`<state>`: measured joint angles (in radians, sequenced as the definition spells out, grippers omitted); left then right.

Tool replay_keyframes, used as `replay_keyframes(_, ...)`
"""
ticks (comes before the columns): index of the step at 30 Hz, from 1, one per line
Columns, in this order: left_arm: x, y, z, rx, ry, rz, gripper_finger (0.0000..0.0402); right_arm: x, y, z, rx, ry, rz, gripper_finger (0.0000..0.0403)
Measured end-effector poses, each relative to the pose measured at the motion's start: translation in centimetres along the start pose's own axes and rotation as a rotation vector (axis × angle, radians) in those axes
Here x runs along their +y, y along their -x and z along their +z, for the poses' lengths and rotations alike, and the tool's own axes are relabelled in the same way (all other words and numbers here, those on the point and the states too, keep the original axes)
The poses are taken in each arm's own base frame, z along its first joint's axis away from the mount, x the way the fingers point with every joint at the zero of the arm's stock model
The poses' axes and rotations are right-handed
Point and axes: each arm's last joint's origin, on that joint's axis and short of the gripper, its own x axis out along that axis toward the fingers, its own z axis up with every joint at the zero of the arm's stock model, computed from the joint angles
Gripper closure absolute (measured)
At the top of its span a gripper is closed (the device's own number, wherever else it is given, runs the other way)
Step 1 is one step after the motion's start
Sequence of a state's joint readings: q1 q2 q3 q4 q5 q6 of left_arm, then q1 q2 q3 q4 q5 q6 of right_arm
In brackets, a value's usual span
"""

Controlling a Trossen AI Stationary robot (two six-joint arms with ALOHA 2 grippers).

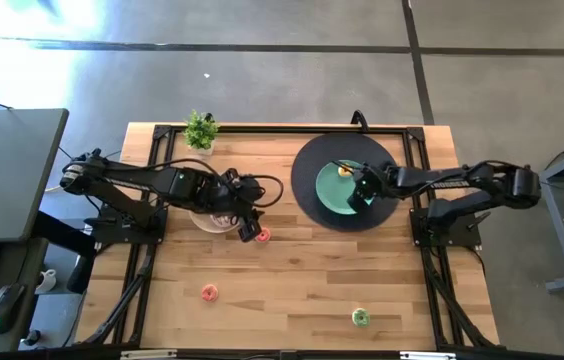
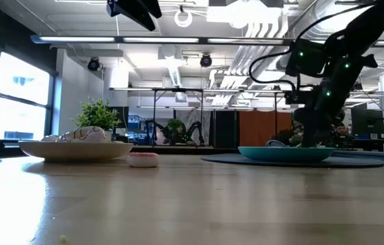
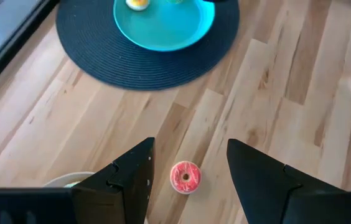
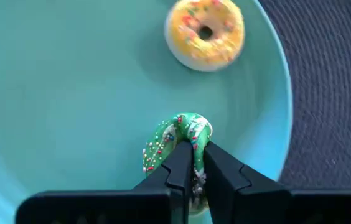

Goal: Pick & Place donuts
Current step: Put the top small green donut on the blue plate, then put the top small pink donut on the blue plate

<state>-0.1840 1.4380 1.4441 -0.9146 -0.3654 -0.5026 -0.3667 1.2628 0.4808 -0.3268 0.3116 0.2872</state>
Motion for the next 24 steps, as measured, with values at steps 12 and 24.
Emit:
replay_keyframes(12,0.1,0.0,0.0,-0.004,-0.016,0.023,0.0204,0.4,1.0,2.0,-0.043,0.03,0.066,0.0255)
replay_keyframes(24,-1.7,-5.6,-1.4,0.23,-0.122,-0.015,0.0205,0.4,5.2,6.0,0.028,0.021,0.06,0.019)
